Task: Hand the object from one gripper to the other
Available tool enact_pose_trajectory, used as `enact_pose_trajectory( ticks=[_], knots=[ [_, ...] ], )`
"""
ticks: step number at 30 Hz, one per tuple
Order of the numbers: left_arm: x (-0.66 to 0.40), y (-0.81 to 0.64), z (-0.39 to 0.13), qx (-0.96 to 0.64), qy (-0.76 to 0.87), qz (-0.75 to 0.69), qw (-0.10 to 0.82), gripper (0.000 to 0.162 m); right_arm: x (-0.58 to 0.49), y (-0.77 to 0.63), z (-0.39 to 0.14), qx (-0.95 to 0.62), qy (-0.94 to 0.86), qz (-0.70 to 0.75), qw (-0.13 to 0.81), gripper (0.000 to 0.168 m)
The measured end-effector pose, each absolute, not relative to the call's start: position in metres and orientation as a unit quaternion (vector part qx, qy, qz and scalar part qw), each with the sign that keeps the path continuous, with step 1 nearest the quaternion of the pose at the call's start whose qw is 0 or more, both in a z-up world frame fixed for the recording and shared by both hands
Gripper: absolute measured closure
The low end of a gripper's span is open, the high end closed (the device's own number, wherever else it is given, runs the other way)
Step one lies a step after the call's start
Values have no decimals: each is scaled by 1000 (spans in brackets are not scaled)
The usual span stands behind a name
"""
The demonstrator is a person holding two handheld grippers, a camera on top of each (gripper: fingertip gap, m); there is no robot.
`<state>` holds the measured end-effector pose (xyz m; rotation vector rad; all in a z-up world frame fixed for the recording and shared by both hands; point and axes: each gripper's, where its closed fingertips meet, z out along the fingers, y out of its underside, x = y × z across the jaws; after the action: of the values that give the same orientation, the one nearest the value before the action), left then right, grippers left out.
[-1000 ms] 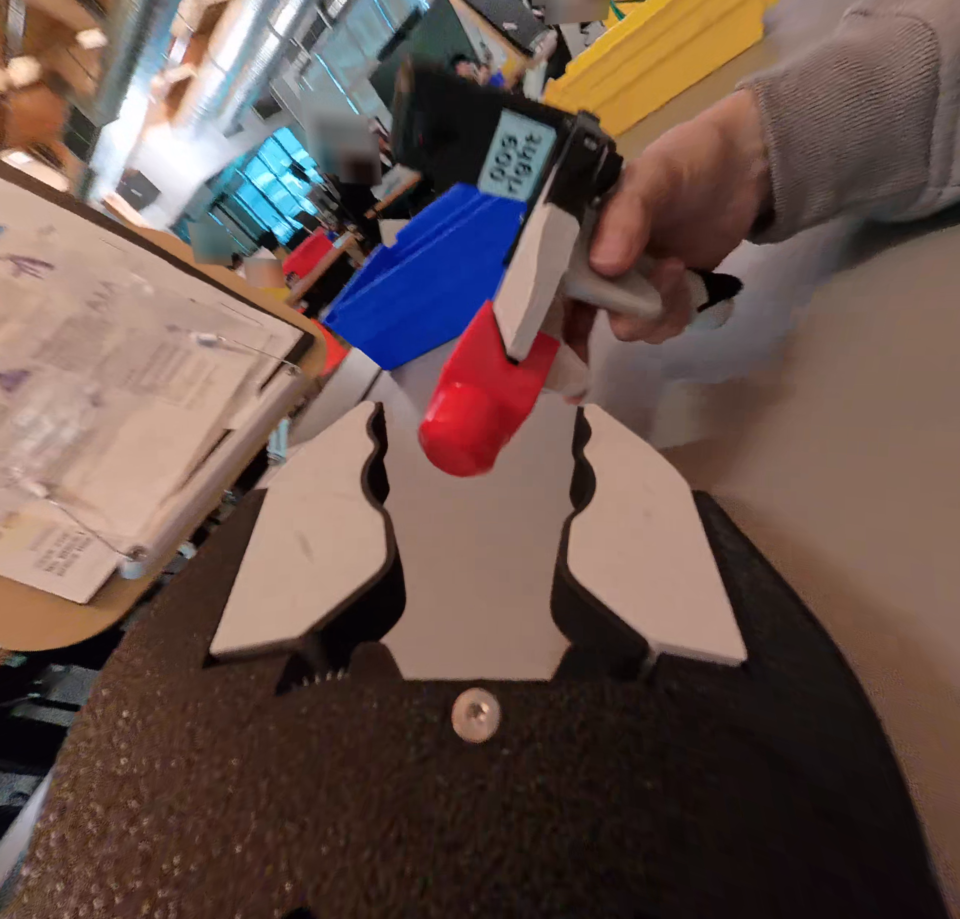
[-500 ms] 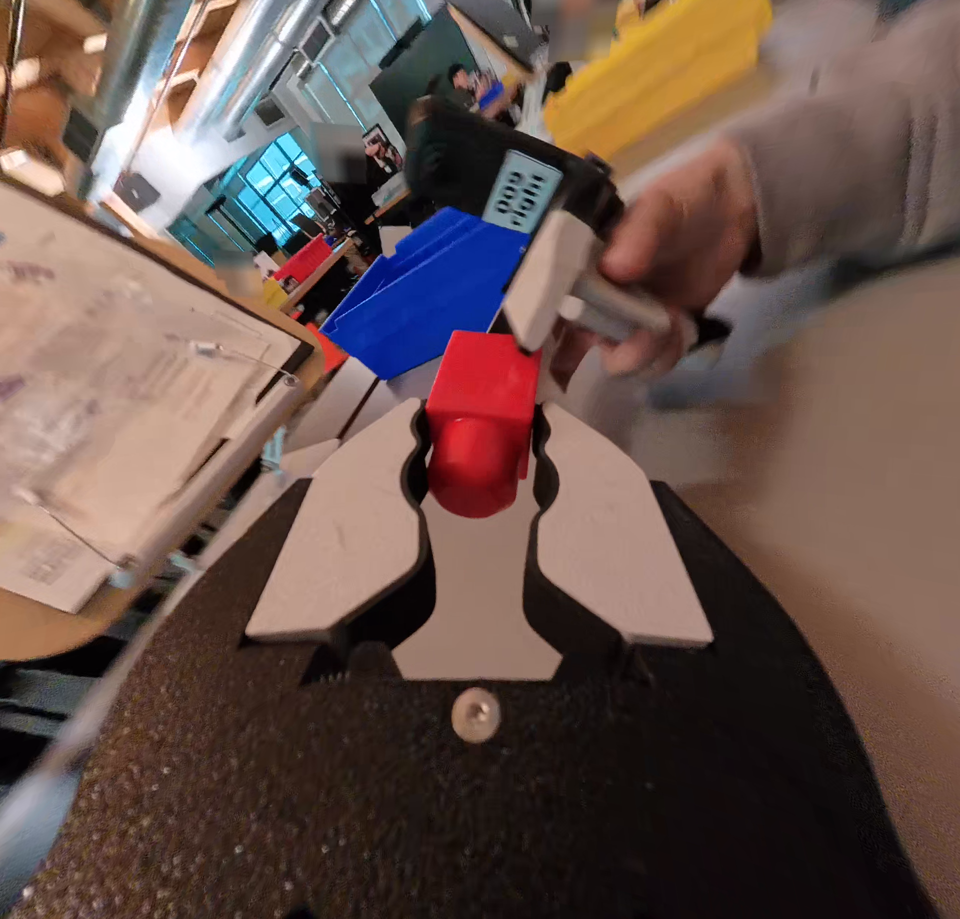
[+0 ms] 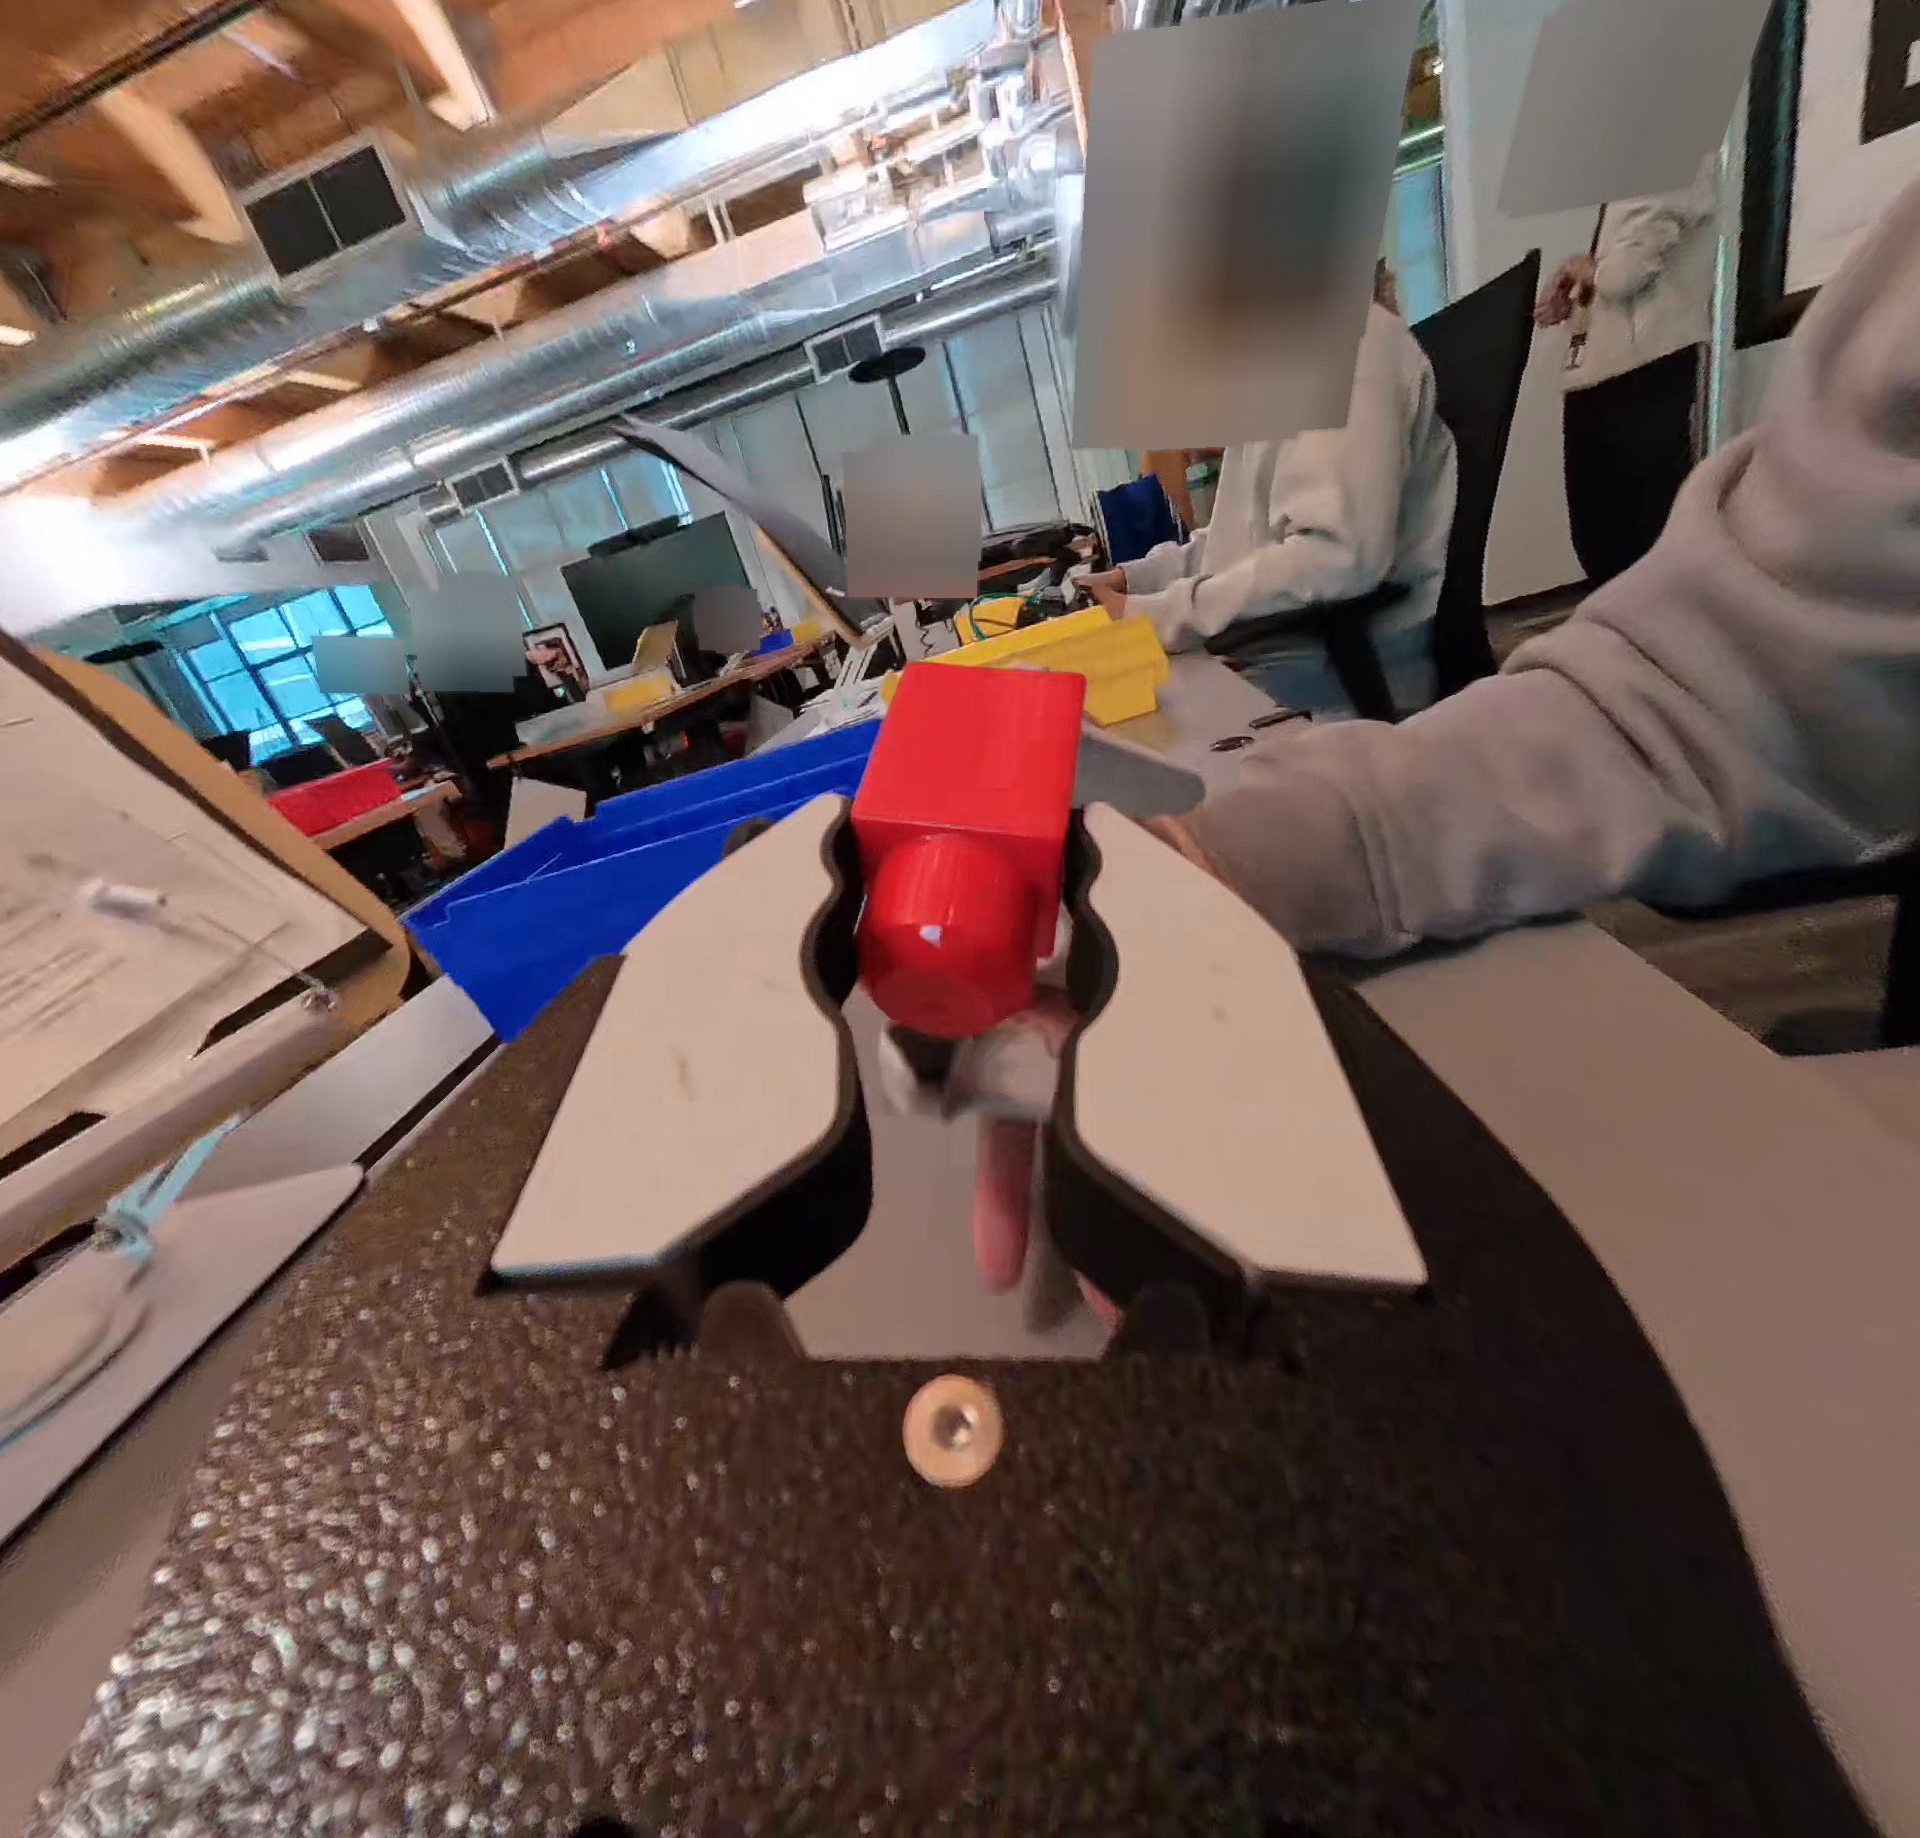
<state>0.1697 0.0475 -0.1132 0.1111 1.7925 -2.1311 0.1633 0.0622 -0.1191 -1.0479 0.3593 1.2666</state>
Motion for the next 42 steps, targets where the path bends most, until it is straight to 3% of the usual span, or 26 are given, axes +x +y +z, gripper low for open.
enact_pose_trajectory(
  ticks=[8,15,20,23,28,30,33,37,42],
  knots=[
    [166,33,-124,54,645,-741,179,125,146,73,-113,-442,137,589,663,80],
    [163,27,-123,59,635,-749,178,125,156,65,-104,-389,137,598,687,99],
    [165,28,-127,50,649,-739,176,124,155,66,-107,-445,119,555,692,100],
    [177,32,-127,3,653,-735,180,105,161,62,-107,-504,101,450,730,100],
    [191,38,-135,-82,685,-715,115,85,198,42,-112,-620,33,36,783,99],
    [194,37,-142,-126,686,-715,45,84,210,28,-105,-617,-15,-146,773,100],
    [195,35,-147,-204,659,-715,-111,89,213,22,-108,-627,-110,-353,685,100],
    [195,31,-156,-258,638,-692,-218,99,206,37,-131,-645,-208,-451,581,99],
    [181,24,-169,-236,676,-657,-236,101,196,51,-138,-638,-248,-468,560,100]
  ],
)
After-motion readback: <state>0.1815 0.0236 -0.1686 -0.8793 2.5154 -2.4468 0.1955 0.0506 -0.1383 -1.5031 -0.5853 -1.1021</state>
